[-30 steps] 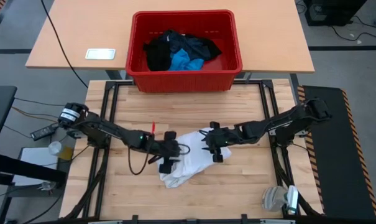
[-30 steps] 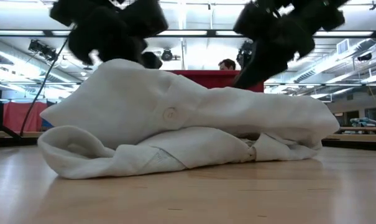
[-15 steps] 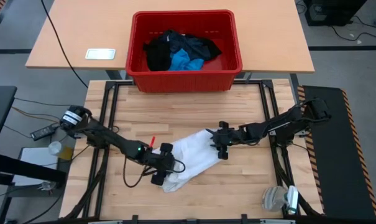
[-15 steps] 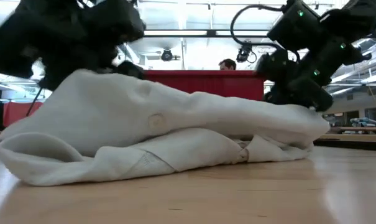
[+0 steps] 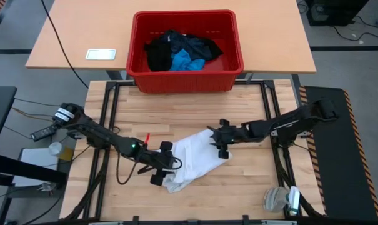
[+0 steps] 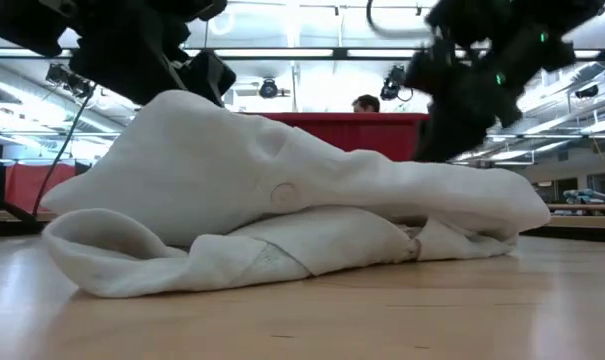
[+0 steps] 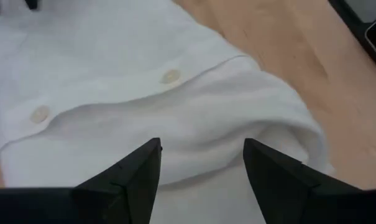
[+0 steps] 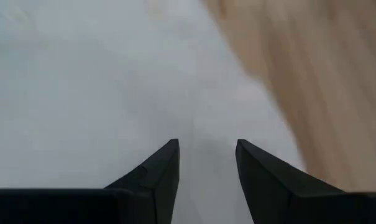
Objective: Fold laundry
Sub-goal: Fold the white polo
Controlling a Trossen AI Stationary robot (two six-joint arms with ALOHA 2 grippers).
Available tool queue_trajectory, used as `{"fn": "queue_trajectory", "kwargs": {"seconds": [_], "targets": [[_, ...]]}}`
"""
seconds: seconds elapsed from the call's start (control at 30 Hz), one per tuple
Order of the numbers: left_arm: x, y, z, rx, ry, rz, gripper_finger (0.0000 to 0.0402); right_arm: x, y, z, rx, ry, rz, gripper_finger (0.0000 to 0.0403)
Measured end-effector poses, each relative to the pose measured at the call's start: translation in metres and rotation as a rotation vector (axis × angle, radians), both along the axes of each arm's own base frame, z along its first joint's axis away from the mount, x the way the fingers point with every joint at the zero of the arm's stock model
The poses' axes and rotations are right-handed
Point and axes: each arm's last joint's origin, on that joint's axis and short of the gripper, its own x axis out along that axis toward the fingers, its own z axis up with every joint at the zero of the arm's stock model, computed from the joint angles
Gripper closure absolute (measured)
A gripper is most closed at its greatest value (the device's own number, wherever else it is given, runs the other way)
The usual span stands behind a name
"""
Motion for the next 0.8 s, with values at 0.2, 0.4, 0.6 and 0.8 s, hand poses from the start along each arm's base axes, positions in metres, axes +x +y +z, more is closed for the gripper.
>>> {"fn": "queue_trajectory", "kwargs": {"seconds": [0.2, 0.4, 0.6, 0.8], "targets": [[0.003, -0.001, -0.004, -0.037, 0.018, -0.023, 0.0169, 0.014, 0.012, 0.02, 0.053, -0.219, 0.114, 0.0237], [0.004, -0.003, -0.017, -0.036, 0.081, -0.01, 0.0169, 0.043, 0.025, -0.005, 0.075, -0.342, 0.213, 0.0237], [0.008, -0.006, -0.036, -0.031, 0.138, 0.012, 0.0169, 0.057, 0.026, -0.04, 0.074, -0.323, 0.247, 0.0237], [0.007, -0.007, -0.04, -0.016, 0.164, 0.007, 0.0169, 0.057, 0.019, -0.07, 0.083, -0.186, 0.212, 0.0237]]}}
